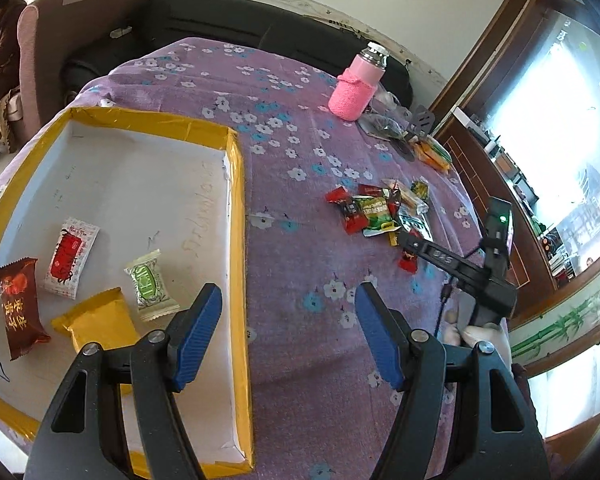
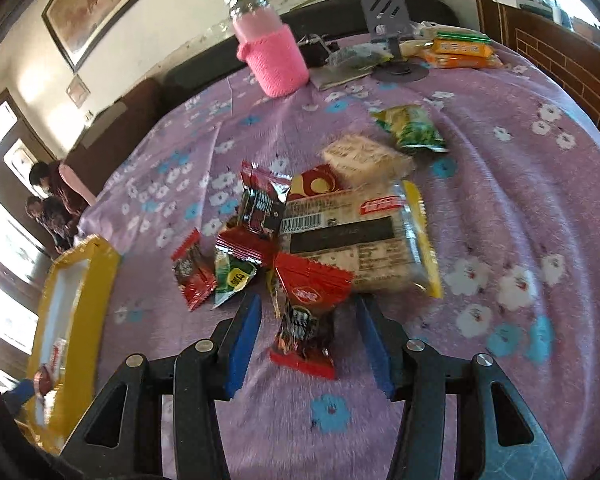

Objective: Organize snacks
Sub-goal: 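Grasp a red-wrapped candy with the left gripper while the right grasps another red candy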

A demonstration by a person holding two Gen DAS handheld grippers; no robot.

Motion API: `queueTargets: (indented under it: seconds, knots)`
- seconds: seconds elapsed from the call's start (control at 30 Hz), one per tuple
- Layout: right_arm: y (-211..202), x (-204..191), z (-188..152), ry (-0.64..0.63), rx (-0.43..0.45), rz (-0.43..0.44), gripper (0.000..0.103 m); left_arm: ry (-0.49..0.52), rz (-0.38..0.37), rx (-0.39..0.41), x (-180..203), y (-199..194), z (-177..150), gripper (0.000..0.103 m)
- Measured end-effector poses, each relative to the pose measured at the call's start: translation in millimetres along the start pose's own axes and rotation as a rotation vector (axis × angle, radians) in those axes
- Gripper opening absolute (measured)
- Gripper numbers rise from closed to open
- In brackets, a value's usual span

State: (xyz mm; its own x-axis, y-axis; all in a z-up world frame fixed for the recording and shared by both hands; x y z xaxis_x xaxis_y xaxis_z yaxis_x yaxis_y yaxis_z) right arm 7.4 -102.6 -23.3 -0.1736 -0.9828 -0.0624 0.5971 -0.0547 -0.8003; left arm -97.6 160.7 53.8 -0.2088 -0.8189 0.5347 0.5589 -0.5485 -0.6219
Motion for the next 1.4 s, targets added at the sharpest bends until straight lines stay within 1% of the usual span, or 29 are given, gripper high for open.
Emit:
queueTargets:
  seconds: [0.03,0.07,0.2,0.33,0.43,0.53,0.6,0.63,0.67,0.73,0.87,0.97,1.0,1.03,1.07,1.1,1.13,1.27,1.4]
  knots:
    - [1.2,-2.7,-0.5,-0.017,0.002,-0.005,0.034,0.004,0.001,0.001,1.7,0.2,0.6,0.069]
    - [2.1,-5.5,-1.9,-0.022,-0.006,0.011,0.026,0.01,0.002,0.003,3.5,0.6,1.8,0.069]
    - [1.1,-3.3,-6.0,-0.01,0.012,0.036,0.026,0.013,-0.007,0.009,11.9,9.0,8.0,0.069]
    - [1.6,2.6,-6.4,0.027,0.016,0.079,0.025,0.006,-0.028,-0.022,24.9,33.5,15.3,0.068]
    - [0.8,7.2,-6.3,0.05,0.012,0.101,0.026,-0.008,-0.047,-0.042,33.7,61.2,25.9,0.068]
    - [-1.8,12.2,-6.7,0.071,0.007,0.128,0.026,-0.05,-0.099,-0.079,38.6,97.0,38.5,0.068]
    - [-3.7,13.2,-6.5,0.077,0.005,0.146,0.026,-0.09,-0.109,-0.124,39.3,128.1,46.7,0.062]
    - [-4.6,13.3,-6.1,0.08,0.005,0.155,0.026,-0.087,-0.098,-0.136,40.3,138.6,49.1,0.056]
    - [-5.3,13.2,-5.9,0.081,0.003,0.163,0.026,-0.07,-0.064,-0.143,41.1,151.5,53.4,0.055]
    - [-6.4,12.0,-5.4,0.082,0.0,0.181,0.026,-0.052,-0.007,-0.14,40.3,167.9,59.4,0.055]
    - [-9.1,10.7,-5.1,0.088,-0.004,0.205,0.026,-0.045,0.06,-0.146,33.8,198.1,66.3,0.055]
    - [-9.6,9.4,-5.1,0.089,-0.01,0.215,0.026,0.015,0.119,-0.165,33.7,215.9,67.1,0.055]
    - [-9.6,8.8,-5.2,0.089,-0.013,0.219,0.026,0.074,0.148,-0.148,37.4,218.7,67.1,0.055]
    - [-9.6,8.7,-4.9,0.089,-0.014,0.22,0.026,0.111,0.162,-0.143,39.8,220.3,66.4,0.055]
    - [-9.7,8.8,-4.7,0.088,-0.013,0.22,0.026,0.124,0.152,-0.138,40.5,220.5,65.4,0.046]
    - [-9.9,8.8,-4.6,0.087,-0.013,0.221,0.025,0.122,0.139,-0.141,40.0,219.8,64.8,0.035]
    - [-10.2,8.7,-4.4,0.087,-0.012,0.221,0.025,0.121,0.135,-0.149,38.6,220.0,64.1,0.03]
    - [-10.0,7.2,-4.6,0.08,-0.01,0.216,0.025,0.133,0.145,-0.143,35.1,214.0,61.6,0.03]
    - [-12.4,4.9,-4.9,0.072,0.004,0.209,0.025,0.08,0.093,-0.132,37.1,199.4,59.6,0.029]
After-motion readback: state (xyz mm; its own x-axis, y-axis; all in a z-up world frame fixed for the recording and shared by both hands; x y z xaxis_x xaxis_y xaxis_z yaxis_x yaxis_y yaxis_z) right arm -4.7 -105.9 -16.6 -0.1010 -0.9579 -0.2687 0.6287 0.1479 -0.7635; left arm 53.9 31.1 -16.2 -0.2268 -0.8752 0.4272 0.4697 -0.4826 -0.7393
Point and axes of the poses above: each gripper's, at about its wrist camera, not at the fingertips, and y roughly the way its jaws point, x to its right, z to its top, the point moved 5 cm from there along y, roughly the way its jaws point, and after that the axes turned 14 degrees about -z, right-handed, at the moved point
